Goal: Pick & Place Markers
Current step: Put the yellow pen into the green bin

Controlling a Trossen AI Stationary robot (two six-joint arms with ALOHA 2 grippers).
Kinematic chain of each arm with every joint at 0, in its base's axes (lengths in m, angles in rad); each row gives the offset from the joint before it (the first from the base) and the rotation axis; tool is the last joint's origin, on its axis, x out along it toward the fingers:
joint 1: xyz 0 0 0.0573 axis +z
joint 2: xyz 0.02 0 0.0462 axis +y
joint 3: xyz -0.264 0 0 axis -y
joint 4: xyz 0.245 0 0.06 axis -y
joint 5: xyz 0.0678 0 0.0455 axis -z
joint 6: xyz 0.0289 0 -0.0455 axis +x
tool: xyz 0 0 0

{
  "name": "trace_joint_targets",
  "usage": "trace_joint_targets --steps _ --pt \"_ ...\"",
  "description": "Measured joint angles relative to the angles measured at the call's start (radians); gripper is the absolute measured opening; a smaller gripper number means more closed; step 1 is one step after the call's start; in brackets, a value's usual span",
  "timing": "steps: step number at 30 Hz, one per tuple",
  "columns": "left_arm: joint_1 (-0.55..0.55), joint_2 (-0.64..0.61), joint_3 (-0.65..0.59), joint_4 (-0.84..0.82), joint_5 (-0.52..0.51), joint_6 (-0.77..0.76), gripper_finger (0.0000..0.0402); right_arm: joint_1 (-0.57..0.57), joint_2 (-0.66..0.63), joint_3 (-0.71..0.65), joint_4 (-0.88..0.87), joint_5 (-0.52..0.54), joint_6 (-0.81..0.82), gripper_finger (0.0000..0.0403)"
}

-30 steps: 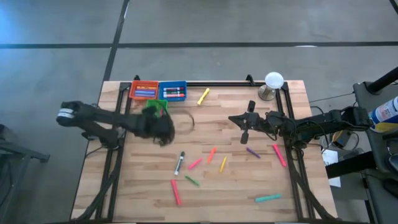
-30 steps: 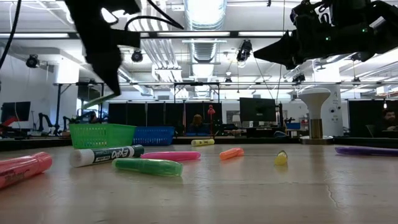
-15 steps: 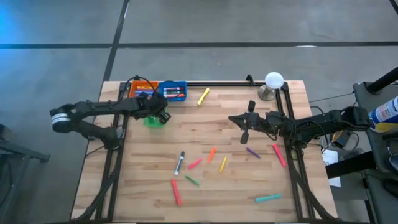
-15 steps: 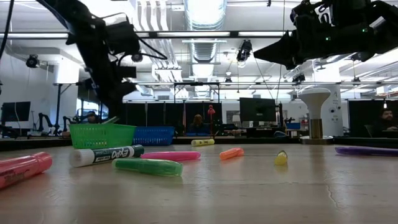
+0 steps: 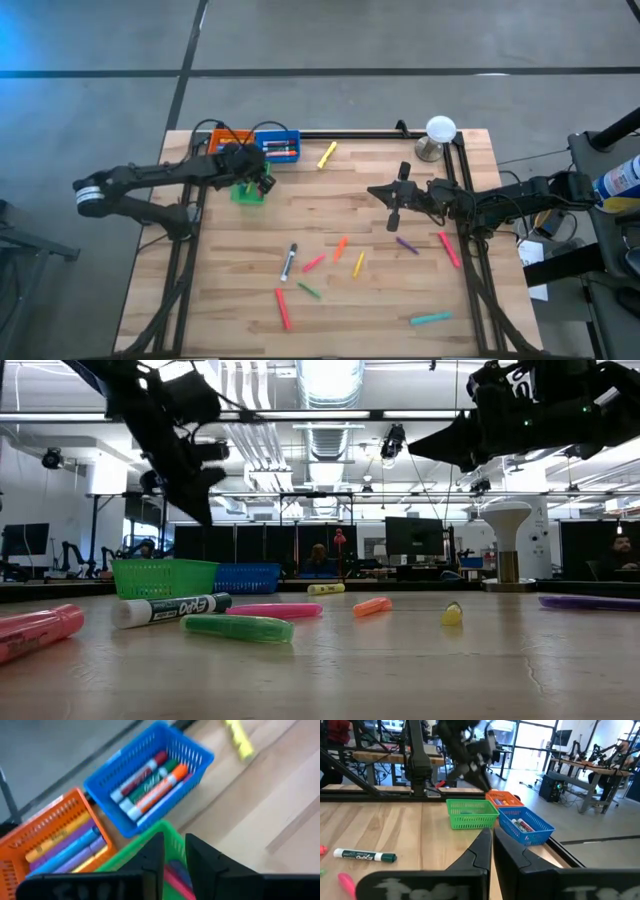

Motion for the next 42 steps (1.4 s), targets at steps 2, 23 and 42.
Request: trace_joint_targets --steps 2,23,42 --pt "-0.012 -0.048 -0.016 0.043 0.004 0.023 0.0063 0.000 0.000 0.000 -0.005 0.000 -0.002 0.0011" --pt "-0.229 -0.262 -0.745 1.389 0.141 0.159 0.0017 0.075 0.000 0.006 -0.072 -0.001 0.032 0.0011" --pt "-0.230 -0.263 -0.750 1.290 0.124 0.227 0.0017 0.259 0.013 0.006 -0.235 0.006 0.162 0.0115"
